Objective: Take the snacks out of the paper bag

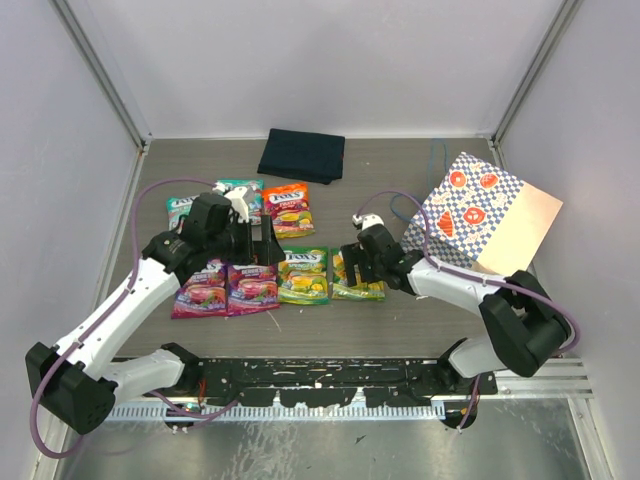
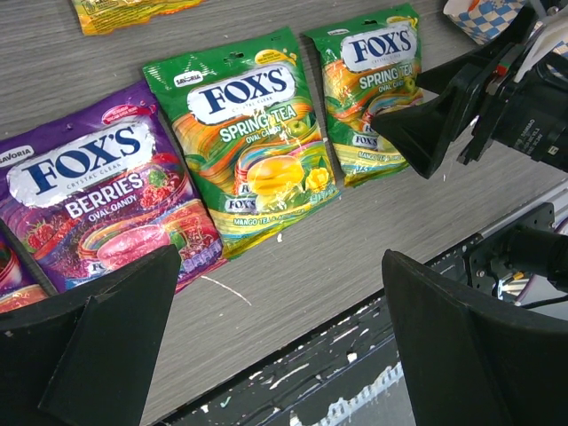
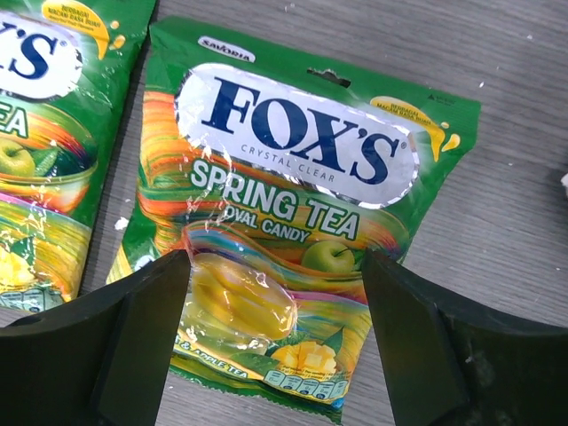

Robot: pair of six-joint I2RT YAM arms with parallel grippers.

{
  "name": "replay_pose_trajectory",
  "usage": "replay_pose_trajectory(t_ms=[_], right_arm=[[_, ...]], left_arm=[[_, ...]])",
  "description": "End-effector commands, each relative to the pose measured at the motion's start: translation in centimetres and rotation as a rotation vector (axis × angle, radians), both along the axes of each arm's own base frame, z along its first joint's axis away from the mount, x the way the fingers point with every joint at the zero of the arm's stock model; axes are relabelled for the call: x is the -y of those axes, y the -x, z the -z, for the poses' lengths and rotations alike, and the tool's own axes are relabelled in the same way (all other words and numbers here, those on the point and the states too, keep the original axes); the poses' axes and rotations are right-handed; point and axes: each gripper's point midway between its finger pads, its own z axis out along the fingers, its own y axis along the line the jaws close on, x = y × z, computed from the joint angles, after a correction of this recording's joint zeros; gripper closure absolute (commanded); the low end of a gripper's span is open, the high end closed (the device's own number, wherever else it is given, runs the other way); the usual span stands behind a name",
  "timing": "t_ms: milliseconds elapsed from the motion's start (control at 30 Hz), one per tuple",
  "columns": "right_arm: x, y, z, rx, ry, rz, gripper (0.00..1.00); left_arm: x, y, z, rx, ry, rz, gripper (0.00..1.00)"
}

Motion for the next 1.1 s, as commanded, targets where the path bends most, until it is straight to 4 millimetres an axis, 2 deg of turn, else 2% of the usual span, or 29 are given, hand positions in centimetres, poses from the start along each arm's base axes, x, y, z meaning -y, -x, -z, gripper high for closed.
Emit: replay_pose_trajectory(t_ms=[0,267,367,500,600,700,800,900,1067], right_arm=[[-0.6,0.7,-0.5,0.014,-0.064,-0.003,0.16],[-1.0,2.3,-2.1,0.027,-0.084,-0.039,0.15],[-1.3,0.9,-6.3,0.13,-0.12,-0.032,0.1],[-1.6,-1.1,-14.7,0.321,-0.196,-0.015,0.03],[-0.8,-2.7,-19.5,0.431,-0.198,0.04,0.0],[1.5,-4.8,-21.9,0.495,-0.146,0.162,0.0],[5.2,-7.3,-22.9,0.523,-0.098,0.317,0.0],[8.7,-10.0,-22.6,0.499,-0.026,0.423,0.0],[12.5,-15.1,-22.0,0.518,0.017,0.534,0.01]], left_arm=[[0.3,-0.4,-1.3,0.056,0.026,0.011,0.01],[0.8,-0.6,-0.8,0.043,0.04,0.015,0.01],[1.1,-0.8,-0.9,0.041,0.047,0.016,0.01],[1.6,-1.3,-1.4,0.053,0.059,0.023,0.01],[1.9,-1.8,-1.9,0.07,0.065,0.026,0.01],[2.6,-2.9,-2.7,0.098,0.081,0.028,0.01],[3.7,-3.7,-3.3,0.1,0.097,0.051,0.01],[4.5,-4.1,-4.0,0.115,0.097,0.071,0.01],[4.7,-4.2,-4.0,0.127,0.093,0.079,0.01]])
